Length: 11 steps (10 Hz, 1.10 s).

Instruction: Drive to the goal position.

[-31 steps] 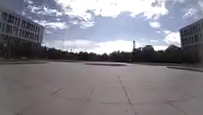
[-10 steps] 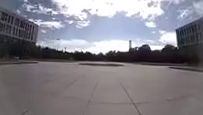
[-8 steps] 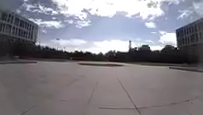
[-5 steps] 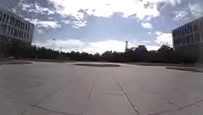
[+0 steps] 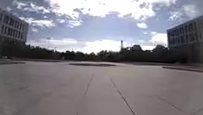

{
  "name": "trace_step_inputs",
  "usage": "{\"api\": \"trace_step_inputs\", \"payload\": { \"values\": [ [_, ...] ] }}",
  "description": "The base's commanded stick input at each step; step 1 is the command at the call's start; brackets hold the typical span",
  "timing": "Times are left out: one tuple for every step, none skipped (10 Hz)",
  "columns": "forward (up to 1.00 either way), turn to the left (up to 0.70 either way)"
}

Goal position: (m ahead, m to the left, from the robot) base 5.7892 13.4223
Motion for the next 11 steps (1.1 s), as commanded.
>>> {"api": "trace_step_inputs", "payload": {
  "values": [
    [0.69, -0.01],
    [0.69, -0.01],
    [0.69, -0.01],
    [0.69, -0.01],
    [0.69, -0.01],
    [0.69, -0.01],
    [0.69, -0.01],
    [0.69, -0.01],
    [0.69, -0.01],
    [0.69, -0.01],
    [0.69, -0.01]
  ]
}}
